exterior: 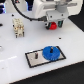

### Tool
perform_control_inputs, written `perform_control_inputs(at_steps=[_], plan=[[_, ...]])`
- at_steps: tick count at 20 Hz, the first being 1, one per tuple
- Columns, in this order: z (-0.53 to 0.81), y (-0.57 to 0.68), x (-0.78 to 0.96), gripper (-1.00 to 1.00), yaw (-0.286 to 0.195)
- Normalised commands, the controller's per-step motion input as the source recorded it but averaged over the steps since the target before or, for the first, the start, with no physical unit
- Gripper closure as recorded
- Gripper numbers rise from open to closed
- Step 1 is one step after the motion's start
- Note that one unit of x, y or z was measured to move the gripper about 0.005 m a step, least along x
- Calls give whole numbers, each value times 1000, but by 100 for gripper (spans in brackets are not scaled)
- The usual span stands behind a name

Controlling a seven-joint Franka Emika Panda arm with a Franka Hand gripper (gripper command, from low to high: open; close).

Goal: Insert the blue gear onto the right peg, followed by the red gear

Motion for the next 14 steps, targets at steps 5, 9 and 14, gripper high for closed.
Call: perform_control_inputs(at_steps=[5, 9, 14], plan=[[301, 8, 5, 100, 0], [625, -6, 310, 100, 0], [656, -136, 488, 100, 0]])
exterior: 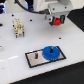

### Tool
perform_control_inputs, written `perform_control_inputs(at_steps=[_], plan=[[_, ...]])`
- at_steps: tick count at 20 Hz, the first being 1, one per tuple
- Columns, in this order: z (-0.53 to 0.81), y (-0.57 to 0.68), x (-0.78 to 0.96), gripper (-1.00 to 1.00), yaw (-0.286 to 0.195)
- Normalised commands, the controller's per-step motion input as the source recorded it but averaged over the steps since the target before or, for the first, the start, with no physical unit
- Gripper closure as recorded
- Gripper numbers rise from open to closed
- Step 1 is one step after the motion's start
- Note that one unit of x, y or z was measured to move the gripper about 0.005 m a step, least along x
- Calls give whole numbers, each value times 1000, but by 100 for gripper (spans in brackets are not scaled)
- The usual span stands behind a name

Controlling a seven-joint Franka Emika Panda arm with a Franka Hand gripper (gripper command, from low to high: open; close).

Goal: Insert the blue gear onto the right peg, followed by the red gear

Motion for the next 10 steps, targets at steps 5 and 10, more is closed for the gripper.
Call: perform_control_inputs(at_steps=[5, 10], plan=[[578, -292, 665, 100, 0], [538, -323, 734, 100, 0]])
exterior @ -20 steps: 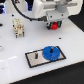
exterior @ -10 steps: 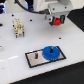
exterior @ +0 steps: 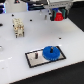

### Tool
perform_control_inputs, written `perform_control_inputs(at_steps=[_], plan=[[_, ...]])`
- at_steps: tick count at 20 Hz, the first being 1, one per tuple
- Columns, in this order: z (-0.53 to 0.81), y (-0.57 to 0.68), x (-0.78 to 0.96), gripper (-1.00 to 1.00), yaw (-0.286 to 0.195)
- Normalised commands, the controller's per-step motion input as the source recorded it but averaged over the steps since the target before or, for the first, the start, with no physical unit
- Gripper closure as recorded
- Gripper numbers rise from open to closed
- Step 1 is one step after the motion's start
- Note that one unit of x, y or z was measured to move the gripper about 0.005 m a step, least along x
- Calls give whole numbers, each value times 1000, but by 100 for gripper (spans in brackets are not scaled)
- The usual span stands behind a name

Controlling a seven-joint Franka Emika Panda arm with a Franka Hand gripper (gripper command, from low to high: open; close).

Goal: Insert the blue gear onto the right peg, followed by the red gear

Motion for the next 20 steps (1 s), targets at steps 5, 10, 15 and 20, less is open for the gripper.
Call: perform_control_inputs(at_steps=[5, 10, 15, 20], plan=[[474, -235, 778, 100, 0], [398, -106, 831, 100, 0], [353, -67, 852, 100, 0], [304, -95, 853, 100, 0]])
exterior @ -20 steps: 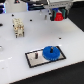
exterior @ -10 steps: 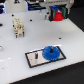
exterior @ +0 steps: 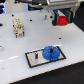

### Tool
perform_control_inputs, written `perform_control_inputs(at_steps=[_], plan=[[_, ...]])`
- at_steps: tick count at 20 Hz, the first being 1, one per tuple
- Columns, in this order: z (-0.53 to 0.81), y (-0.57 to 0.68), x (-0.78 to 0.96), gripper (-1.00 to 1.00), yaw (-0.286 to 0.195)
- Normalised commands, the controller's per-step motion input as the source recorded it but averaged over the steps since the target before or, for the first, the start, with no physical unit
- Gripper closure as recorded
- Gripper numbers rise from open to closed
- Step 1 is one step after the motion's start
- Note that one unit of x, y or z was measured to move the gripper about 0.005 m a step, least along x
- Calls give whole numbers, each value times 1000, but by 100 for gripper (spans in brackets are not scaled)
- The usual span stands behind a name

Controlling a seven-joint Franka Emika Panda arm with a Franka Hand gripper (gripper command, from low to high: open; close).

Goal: Insert the blue gear onto the right peg, followed by the red gear

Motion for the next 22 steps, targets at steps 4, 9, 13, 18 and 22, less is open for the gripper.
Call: perform_control_inputs(at_steps=[4, 9, 13, 18, 22], plan=[[206, -157, 801, 100, 0], [133, -231, 752, 100, 0], [32, -230, 661, 100, 0], [6, -199, 537, 100, 0], [-15, -171, 346, 100, 0]])
